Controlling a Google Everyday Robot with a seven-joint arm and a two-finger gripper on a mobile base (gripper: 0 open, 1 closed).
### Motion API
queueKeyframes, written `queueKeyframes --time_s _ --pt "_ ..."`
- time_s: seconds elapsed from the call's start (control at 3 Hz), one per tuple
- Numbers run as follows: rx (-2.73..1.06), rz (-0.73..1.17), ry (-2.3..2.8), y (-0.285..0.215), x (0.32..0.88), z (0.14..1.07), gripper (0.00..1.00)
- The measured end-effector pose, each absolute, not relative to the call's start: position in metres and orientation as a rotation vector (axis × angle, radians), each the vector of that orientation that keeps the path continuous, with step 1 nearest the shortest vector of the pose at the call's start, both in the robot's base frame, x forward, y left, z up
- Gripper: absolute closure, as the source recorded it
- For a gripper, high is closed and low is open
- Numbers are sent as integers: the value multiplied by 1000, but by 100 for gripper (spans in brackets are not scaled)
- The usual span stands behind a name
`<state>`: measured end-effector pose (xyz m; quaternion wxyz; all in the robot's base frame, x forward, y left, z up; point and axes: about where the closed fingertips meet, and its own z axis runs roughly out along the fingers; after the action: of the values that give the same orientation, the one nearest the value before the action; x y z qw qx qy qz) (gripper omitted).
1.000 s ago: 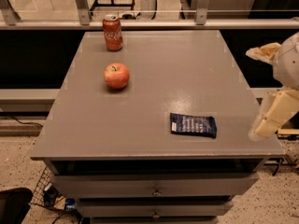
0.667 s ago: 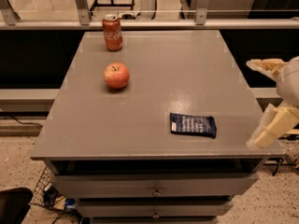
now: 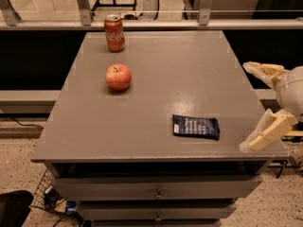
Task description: Move rxbar blueberry near coke can
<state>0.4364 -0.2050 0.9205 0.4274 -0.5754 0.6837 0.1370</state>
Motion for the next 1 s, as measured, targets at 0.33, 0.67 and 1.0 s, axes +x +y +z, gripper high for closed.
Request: queueKeyframes --time_s 0.33,0.67,1.0 --pt "-1439 342 1710 -205 436 921 0" --pt "-1420 415 1725 -197 444 909 0" --pt "-1361 506 1753 -187 455 892 0"
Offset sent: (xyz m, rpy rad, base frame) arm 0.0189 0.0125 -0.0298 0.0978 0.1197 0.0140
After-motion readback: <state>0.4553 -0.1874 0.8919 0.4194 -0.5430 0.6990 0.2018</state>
